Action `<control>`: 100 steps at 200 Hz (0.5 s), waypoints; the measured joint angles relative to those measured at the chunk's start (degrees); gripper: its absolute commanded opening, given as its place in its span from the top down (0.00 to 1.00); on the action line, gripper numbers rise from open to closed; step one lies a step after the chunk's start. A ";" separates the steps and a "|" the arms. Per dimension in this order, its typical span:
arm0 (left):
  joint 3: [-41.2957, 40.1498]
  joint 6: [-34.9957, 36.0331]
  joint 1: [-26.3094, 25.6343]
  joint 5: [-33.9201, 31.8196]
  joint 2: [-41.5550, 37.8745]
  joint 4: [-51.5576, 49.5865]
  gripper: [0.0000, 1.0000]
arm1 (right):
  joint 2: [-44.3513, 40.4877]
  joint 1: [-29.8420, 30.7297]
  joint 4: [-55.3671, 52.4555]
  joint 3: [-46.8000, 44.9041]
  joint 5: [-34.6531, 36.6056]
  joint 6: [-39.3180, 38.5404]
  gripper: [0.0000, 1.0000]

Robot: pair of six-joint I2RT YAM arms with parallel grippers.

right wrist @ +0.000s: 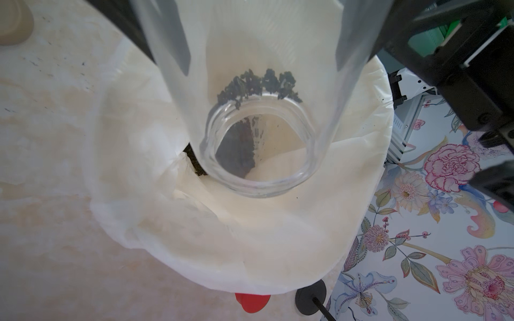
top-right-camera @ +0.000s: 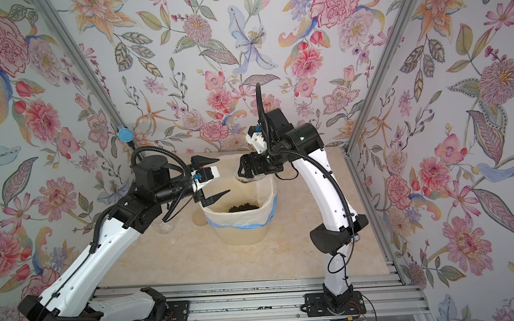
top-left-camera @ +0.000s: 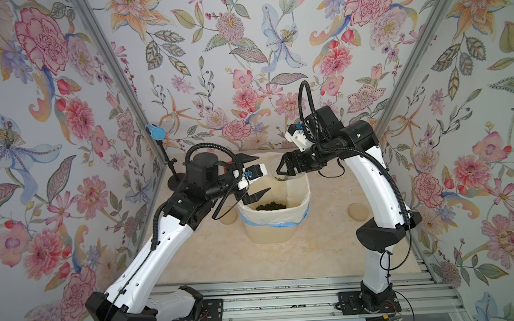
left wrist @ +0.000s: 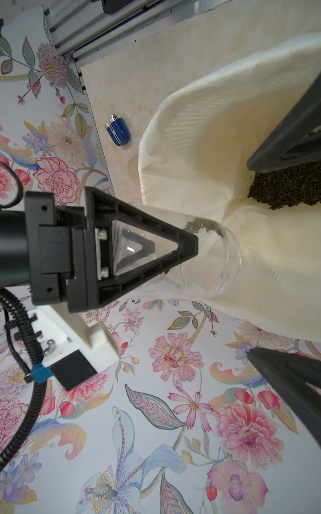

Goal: Empty moldy tea leaves from jars
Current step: Pour the moldy tea leaves from the jar into the trash bin.

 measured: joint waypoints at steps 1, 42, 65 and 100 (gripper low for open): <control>0.04 0.00 -0.04 -0.02 0.07 0.00 0.00 | 0.00 0.00 0.00 0.00 -0.04 0.02 0.57; 2.73 0.13 -2.80 -3.02 4.74 0.15 0.00 | -0.02 0.00 0.22 0.00 -1.05 0.07 0.57; 4.09 0.13 -4.76 -5.14 6.84 0.37 0.00 | -0.02 -0.02 0.22 0.00 -1.90 0.04 0.57; 4.13 0.13 -5.86 -7.50 7.89 2.21 0.00 | -0.07 -0.07 0.24 -0.28 -2.93 0.02 0.57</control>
